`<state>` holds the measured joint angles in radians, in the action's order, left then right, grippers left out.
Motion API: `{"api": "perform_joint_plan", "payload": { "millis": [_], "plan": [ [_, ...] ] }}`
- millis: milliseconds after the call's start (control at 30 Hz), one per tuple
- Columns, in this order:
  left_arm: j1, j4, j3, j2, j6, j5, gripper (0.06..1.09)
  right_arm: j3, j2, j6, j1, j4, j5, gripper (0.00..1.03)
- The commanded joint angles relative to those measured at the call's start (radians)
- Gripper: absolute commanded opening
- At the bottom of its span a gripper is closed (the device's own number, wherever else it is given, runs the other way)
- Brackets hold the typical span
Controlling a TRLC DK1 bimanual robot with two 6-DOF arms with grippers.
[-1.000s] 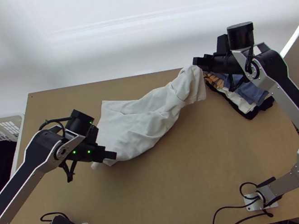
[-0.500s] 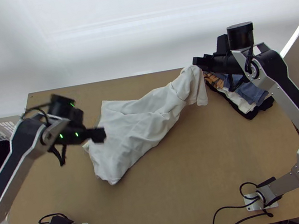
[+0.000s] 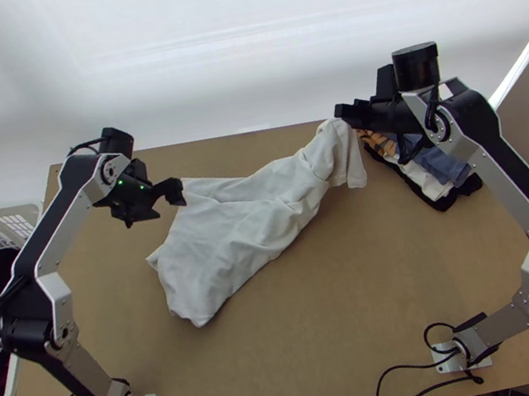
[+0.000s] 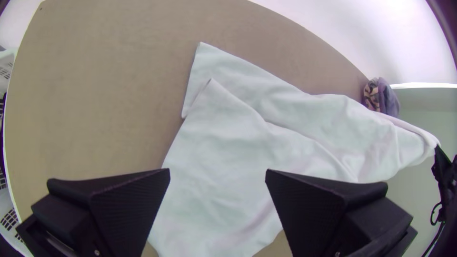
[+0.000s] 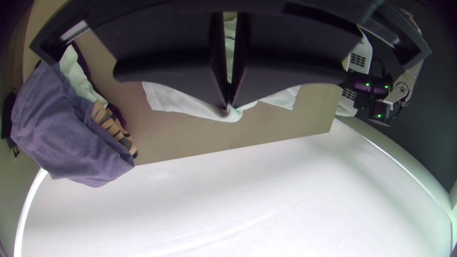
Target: Fold the t-shirt
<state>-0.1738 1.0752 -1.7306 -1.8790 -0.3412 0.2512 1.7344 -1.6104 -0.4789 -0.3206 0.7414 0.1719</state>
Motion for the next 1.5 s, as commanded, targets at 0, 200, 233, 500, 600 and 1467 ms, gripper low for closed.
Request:
{"api": "perform_joint_plan", "payload": {
  "millis": [0,200,233,500,600,1467],
  "plan": [
    [0.002,-0.032,-0.049,-0.055,-0.016,0.003,1.03,-0.007,-0.013,-0.026,-0.006,-0.03,-0.003,0.03],
    [0.0,-0.072,-0.069,-0.144,-0.012,-0.026,0.94,-0.01,-0.014,-0.033,-0.014,-0.034,-0.002,0.03],
    [-0.001,-0.072,-0.07,-0.157,-0.009,-0.029,0.94,-0.01,-0.014,-0.033,-0.015,-0.034,-0.002,0.03],
    [-0.004,-0.084,-0.112,-0.247,-0.015,-0.058,0.83,-0.021,-0.014,-0.033,-0.021,-0.036,-0.002,0.03],
    [-0.006,-0.087,-0.126,-0.261,-0.016,-0.058,0.83,-0.029,-0.013,-0.033,-0.026,-0.036,-0.002,0.03],
    [-0.027,-0.13,-0.078,-0.227,-0.015,-0.112,0.1,-0.009,-0.011,-0.036,-0.011,-0.06,-0.002,0.03]
  ]
}}
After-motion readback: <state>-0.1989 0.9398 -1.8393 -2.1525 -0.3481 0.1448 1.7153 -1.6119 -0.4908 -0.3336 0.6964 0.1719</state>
